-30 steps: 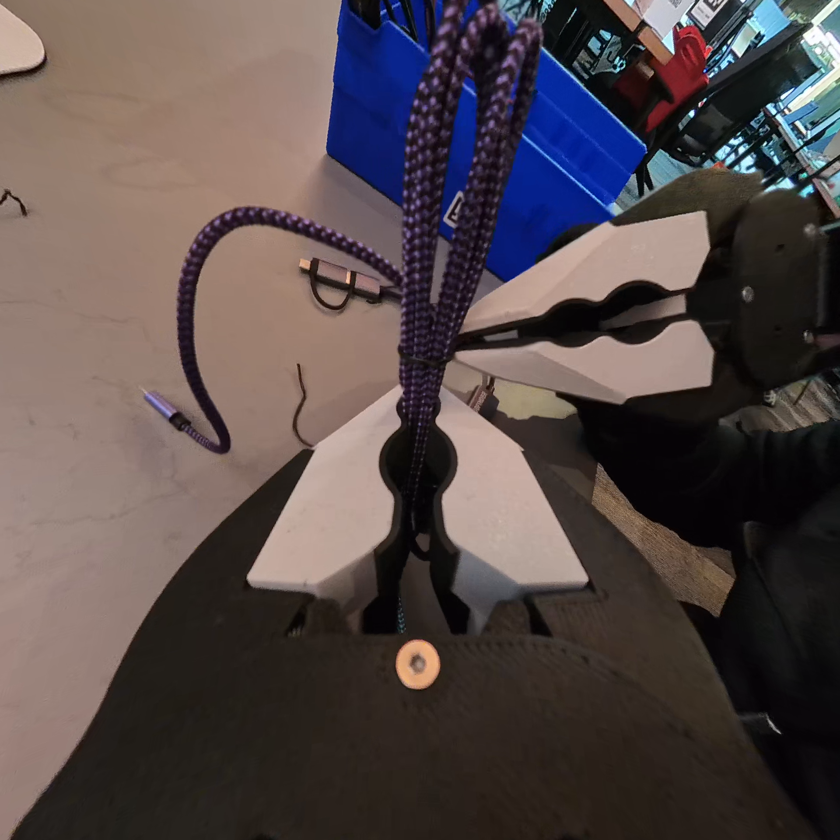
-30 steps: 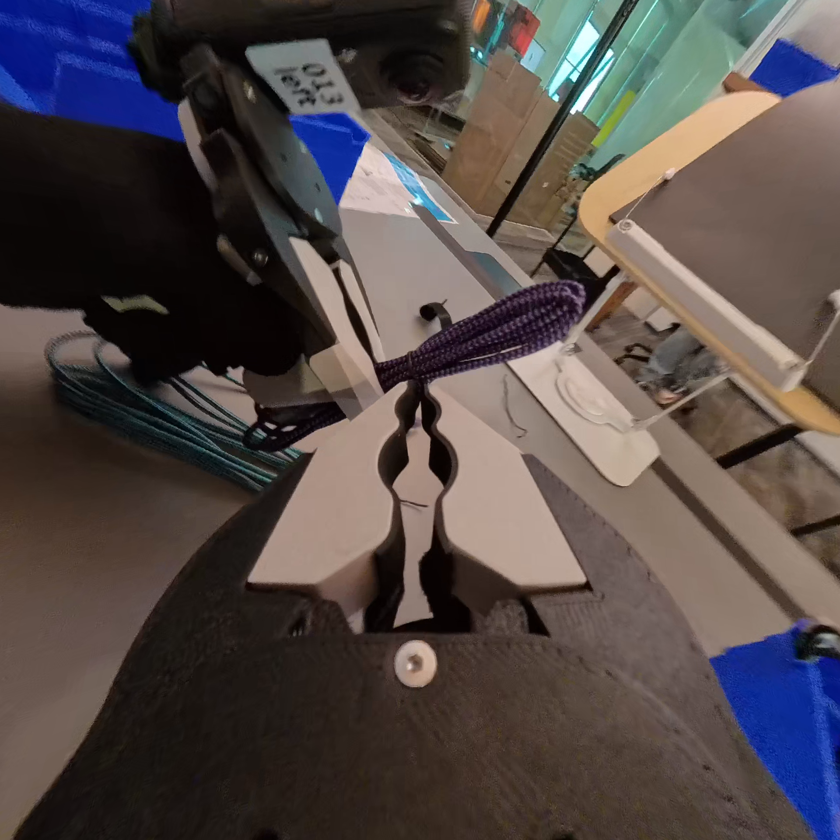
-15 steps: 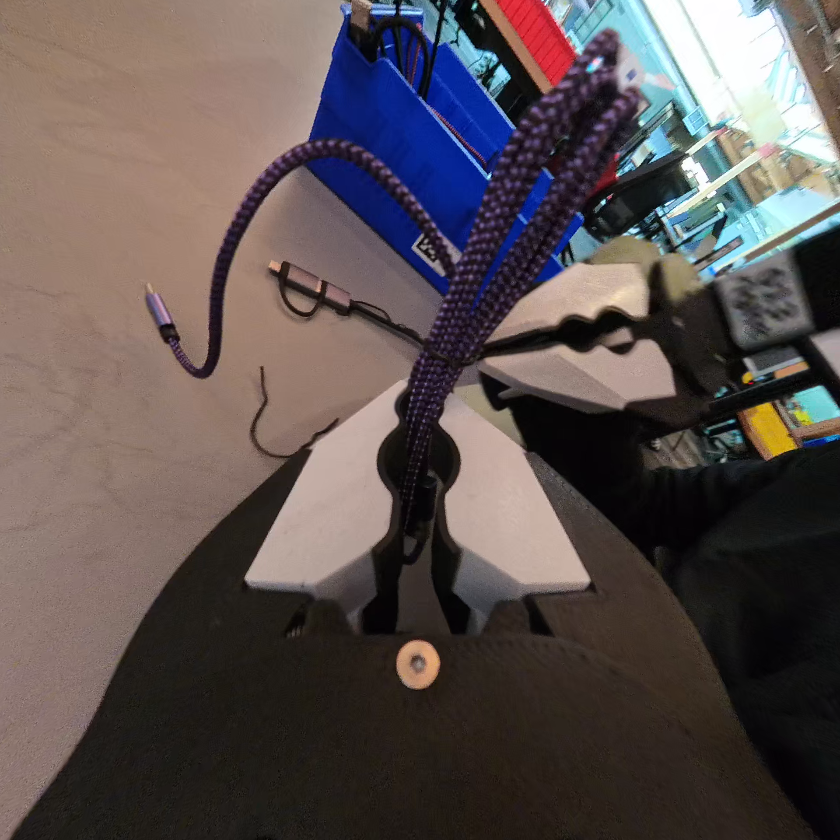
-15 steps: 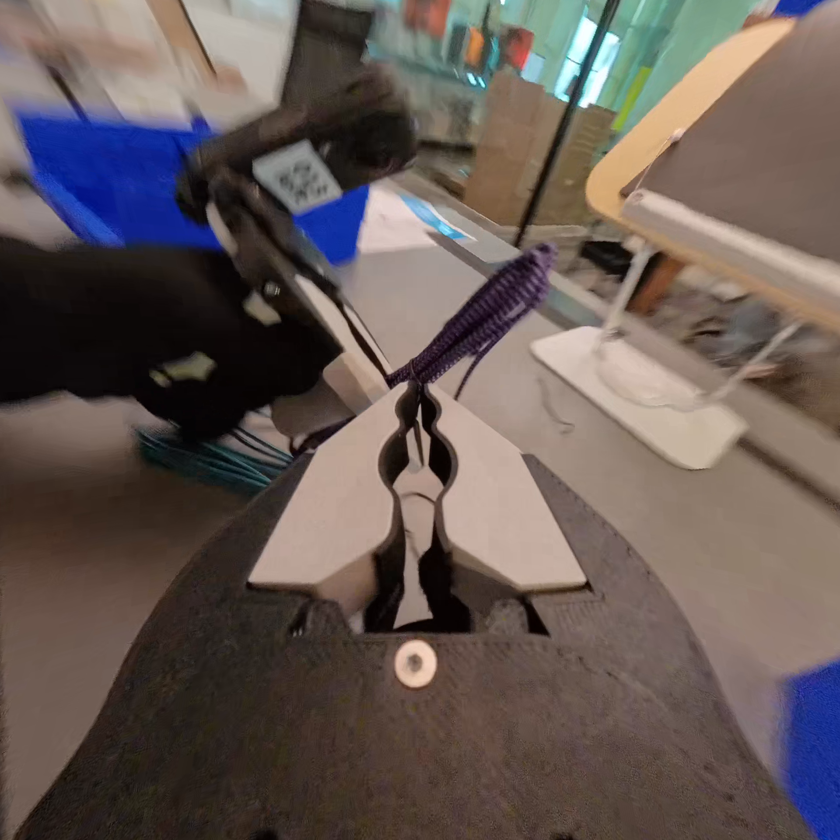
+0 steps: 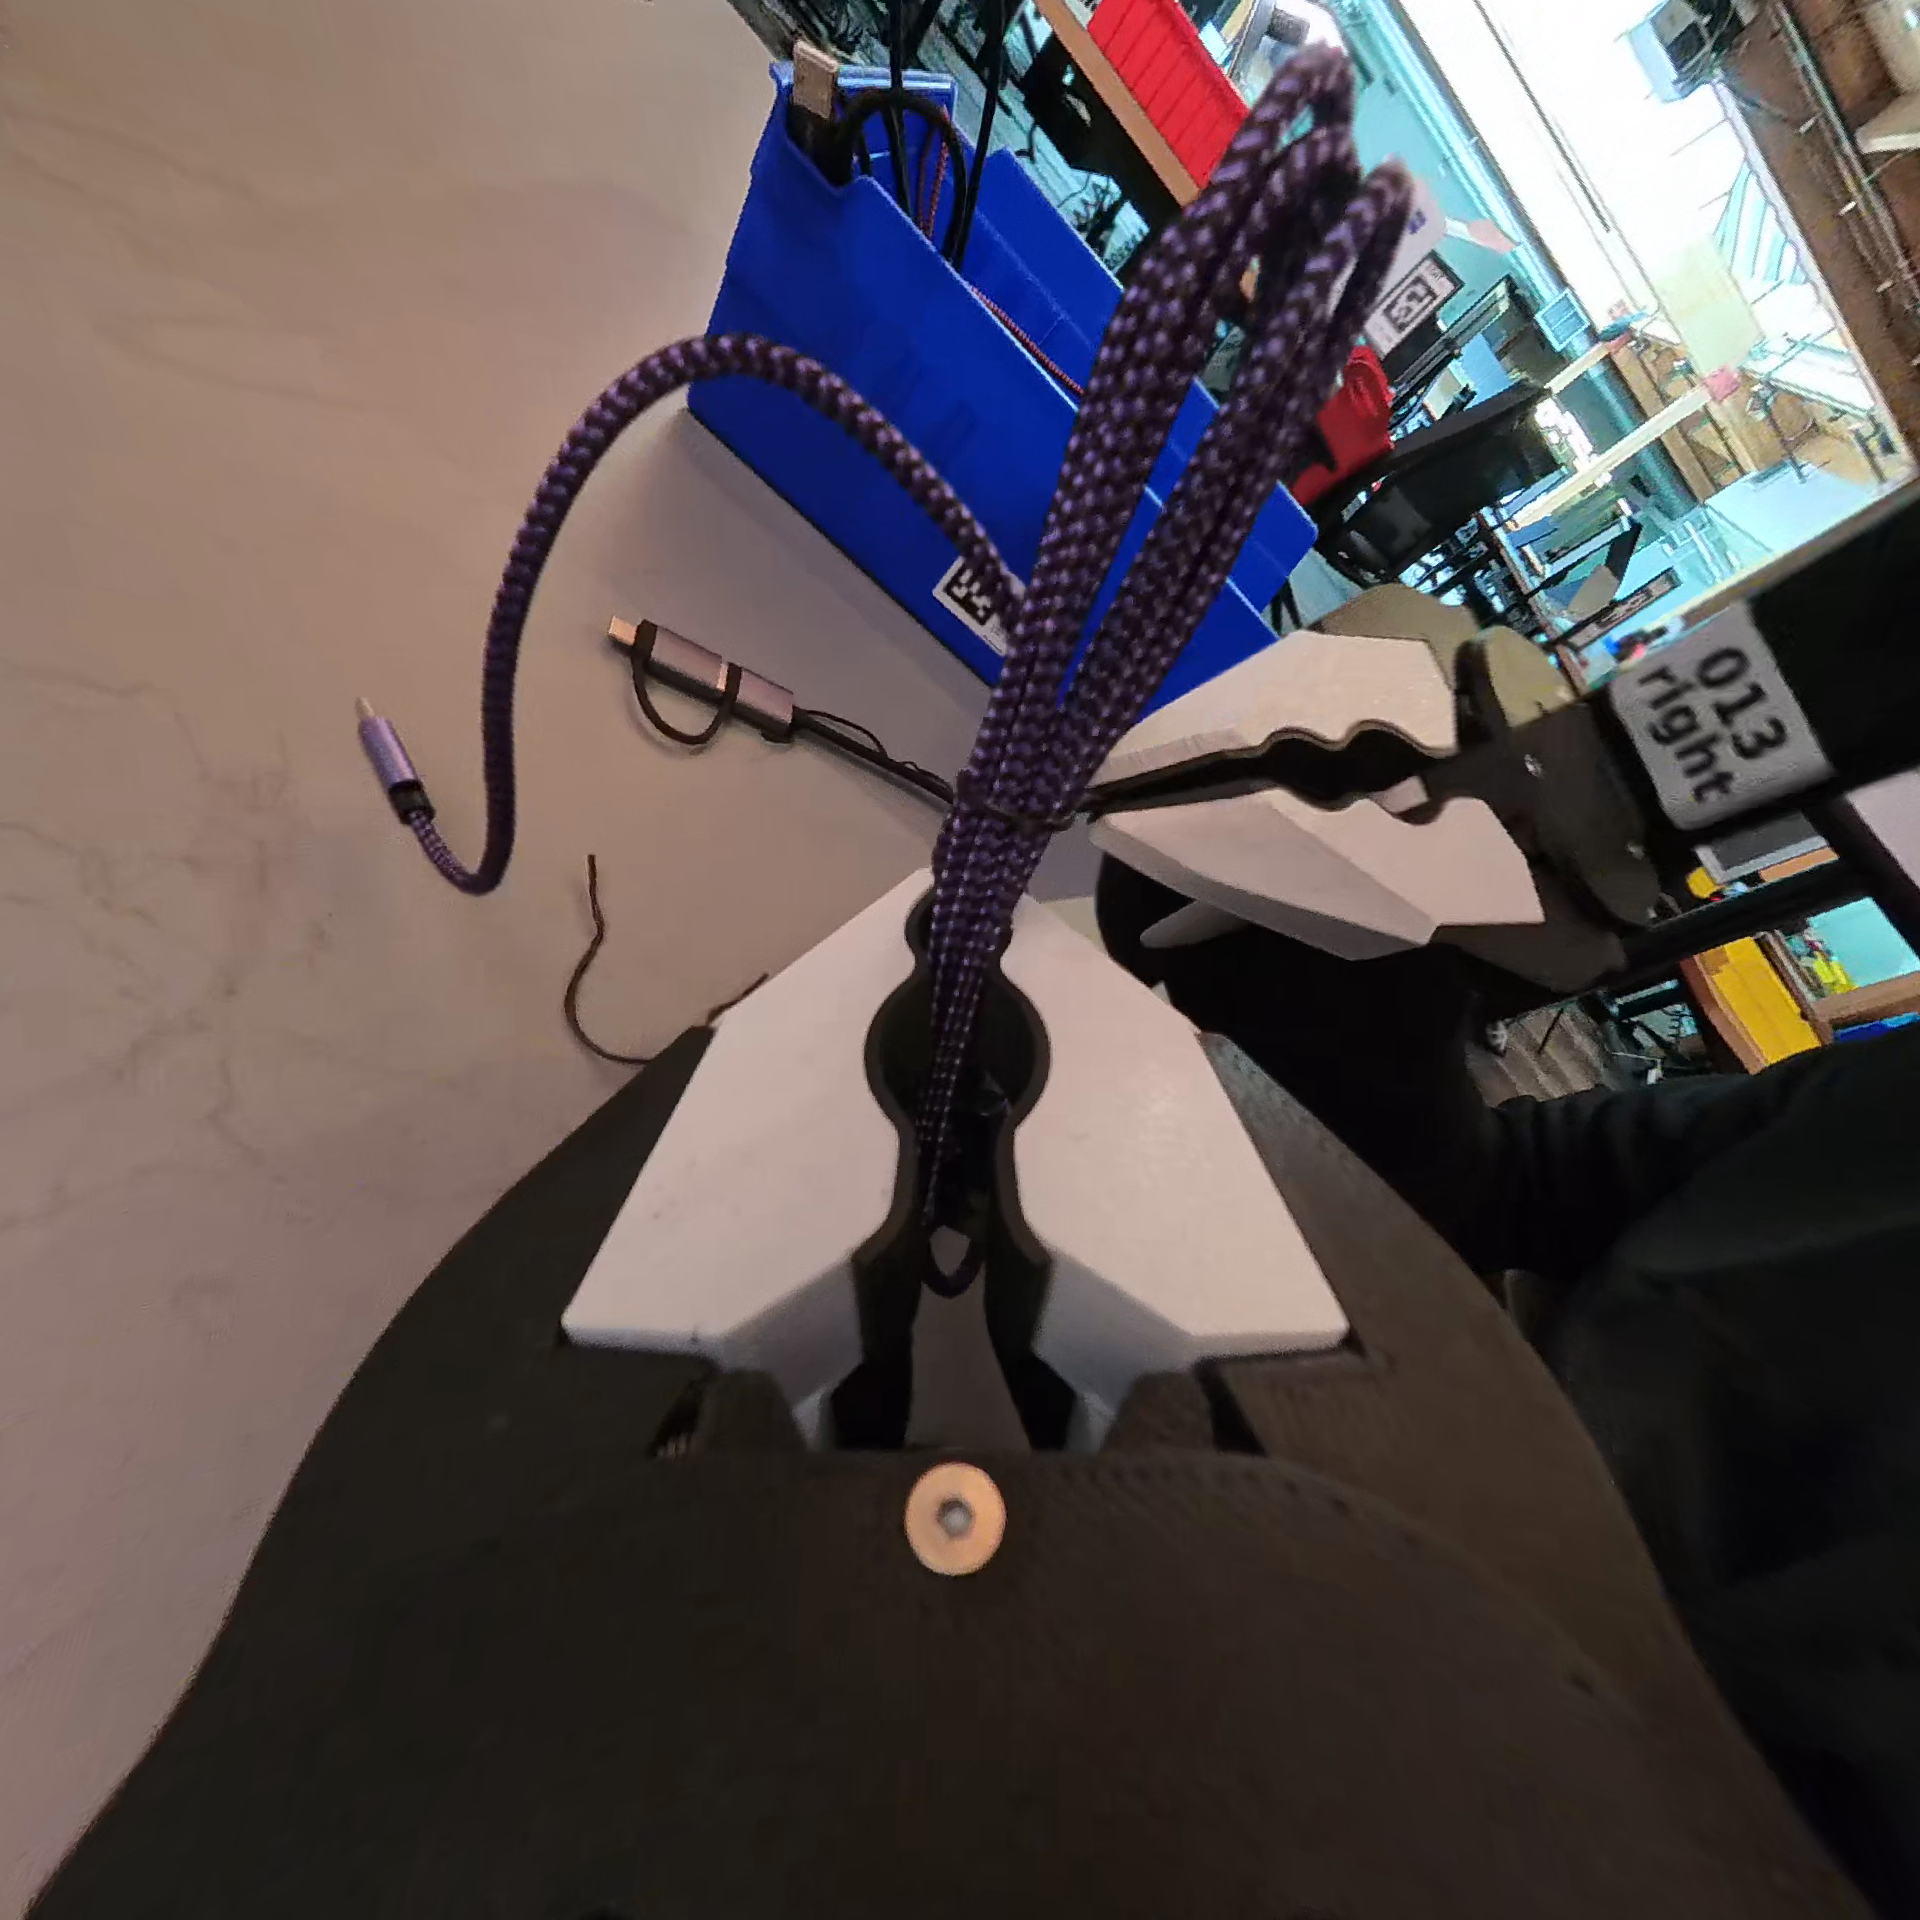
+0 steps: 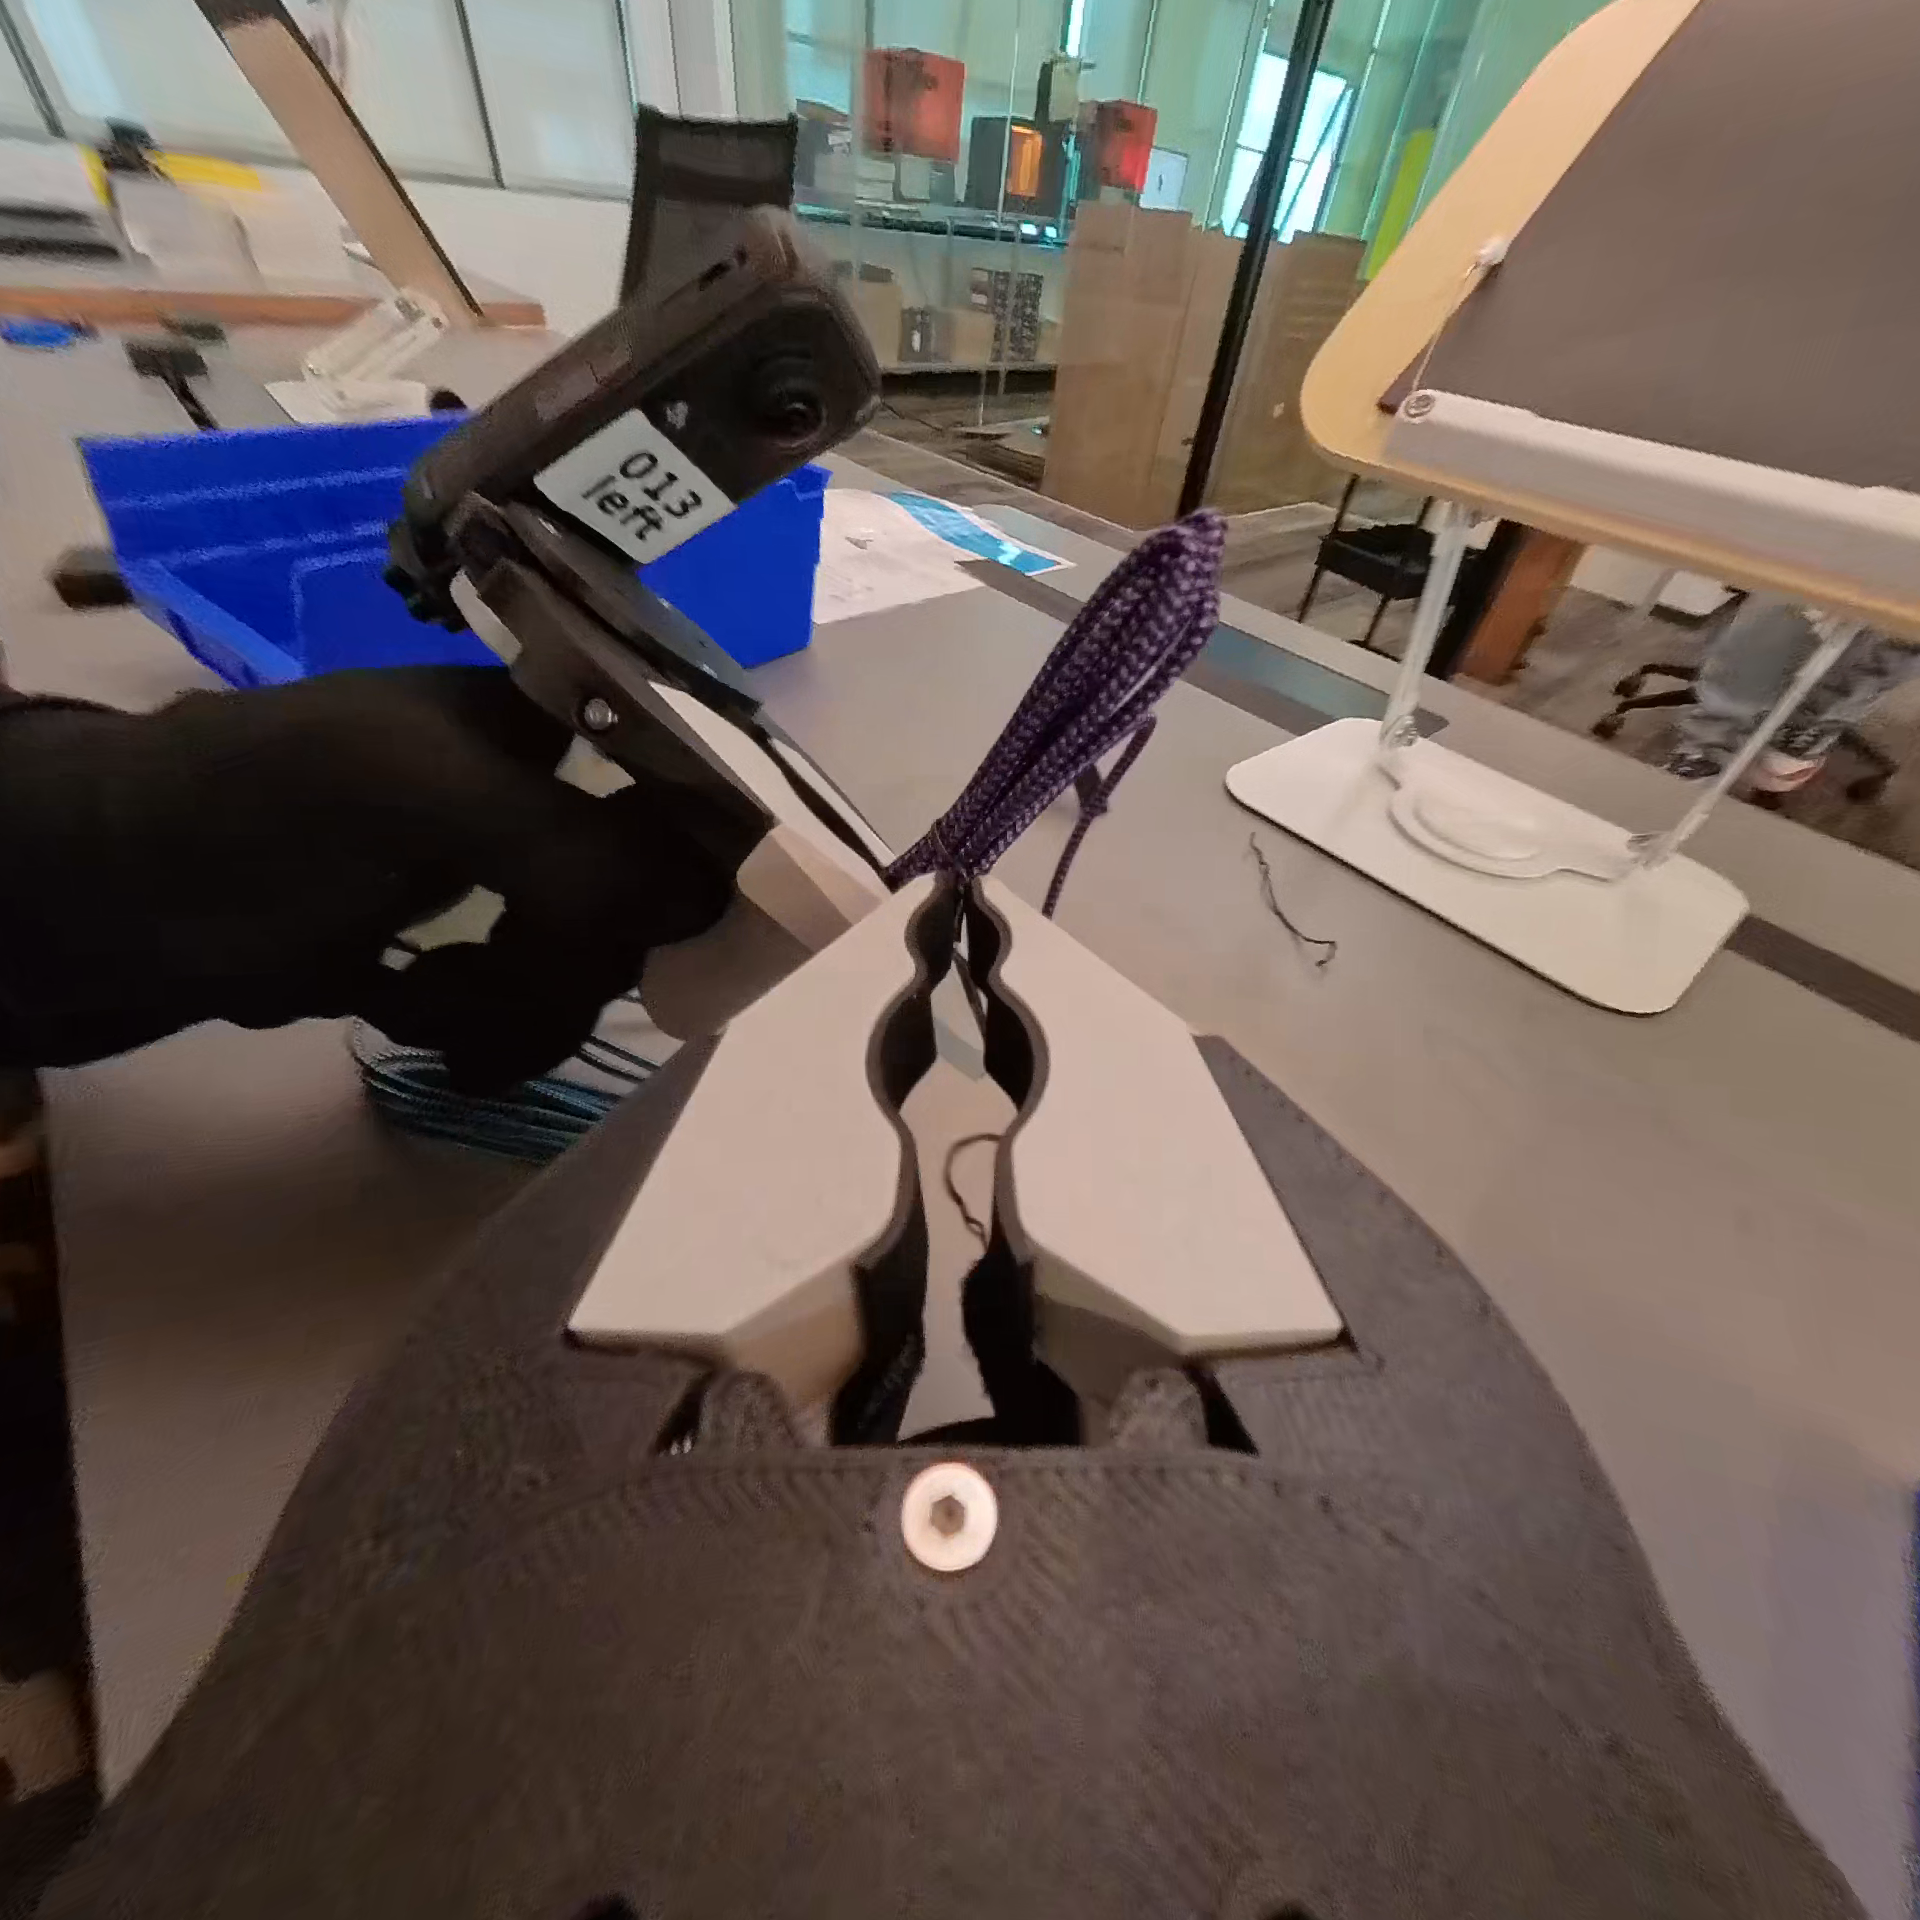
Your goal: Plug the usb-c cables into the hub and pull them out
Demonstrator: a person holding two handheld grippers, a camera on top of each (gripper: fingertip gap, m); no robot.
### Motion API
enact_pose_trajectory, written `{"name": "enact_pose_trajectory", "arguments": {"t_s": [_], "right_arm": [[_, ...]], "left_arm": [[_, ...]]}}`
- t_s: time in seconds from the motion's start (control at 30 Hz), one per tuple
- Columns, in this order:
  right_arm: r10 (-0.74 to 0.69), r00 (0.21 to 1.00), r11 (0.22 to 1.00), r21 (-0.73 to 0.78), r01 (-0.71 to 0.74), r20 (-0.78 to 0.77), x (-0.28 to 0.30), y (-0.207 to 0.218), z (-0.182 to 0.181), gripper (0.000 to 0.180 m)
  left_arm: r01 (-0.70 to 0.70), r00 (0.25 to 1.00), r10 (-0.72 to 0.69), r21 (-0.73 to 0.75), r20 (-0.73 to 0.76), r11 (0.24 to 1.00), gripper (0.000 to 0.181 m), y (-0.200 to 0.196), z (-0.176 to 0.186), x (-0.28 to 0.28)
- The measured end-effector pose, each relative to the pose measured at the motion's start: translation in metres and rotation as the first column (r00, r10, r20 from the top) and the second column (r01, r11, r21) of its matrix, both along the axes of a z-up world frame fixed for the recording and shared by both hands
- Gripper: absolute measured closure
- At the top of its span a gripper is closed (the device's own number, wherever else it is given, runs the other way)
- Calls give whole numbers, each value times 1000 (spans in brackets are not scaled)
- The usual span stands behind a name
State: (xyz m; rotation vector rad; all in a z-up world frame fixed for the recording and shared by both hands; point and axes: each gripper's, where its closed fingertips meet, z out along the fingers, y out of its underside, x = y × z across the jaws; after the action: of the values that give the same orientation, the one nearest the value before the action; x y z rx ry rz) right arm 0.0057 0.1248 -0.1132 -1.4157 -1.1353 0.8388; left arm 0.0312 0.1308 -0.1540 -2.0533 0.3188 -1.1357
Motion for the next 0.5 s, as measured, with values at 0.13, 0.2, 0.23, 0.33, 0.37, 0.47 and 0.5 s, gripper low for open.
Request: {"name": "enact_pose_trajectory", "arguments": {"t_s": [0.13,0.2,0.23,0.33,0.37,0.47,0.5], "right_arm": [[-93,989,977,201,69,115,1,-1,-5,180],[-105,987,966,247,72,121,3,-2,-5,180],[-121,985,955,285,81,124,4,-3,-4,180],[-131,986,930,358,87,100,7,-8,5,180],[-120,990,929,359,86,74,10,-11,11,180],[-96,993,951,302,72,68,11,-9,9,180],[-66,996,968,245,49,60,9,-8,6,180]], "left_arm": [[-8,1000,8,2,-4,1000,181,-1,-3,0],[-7,1000,7,4,-4,1000,181,-3,-3,2],[-2,1000,2,-2,12,1000,181,-3,-2,3],[-81,994,83,-25,72,996,181,7,-1,-16],[-101,991,104,-33,83,994,181,10,-1,-26],[-89,993,89,-6,76,996,181,7,2,-32],[-77,995,77,5,66,997,181,5,3,-28]]}}
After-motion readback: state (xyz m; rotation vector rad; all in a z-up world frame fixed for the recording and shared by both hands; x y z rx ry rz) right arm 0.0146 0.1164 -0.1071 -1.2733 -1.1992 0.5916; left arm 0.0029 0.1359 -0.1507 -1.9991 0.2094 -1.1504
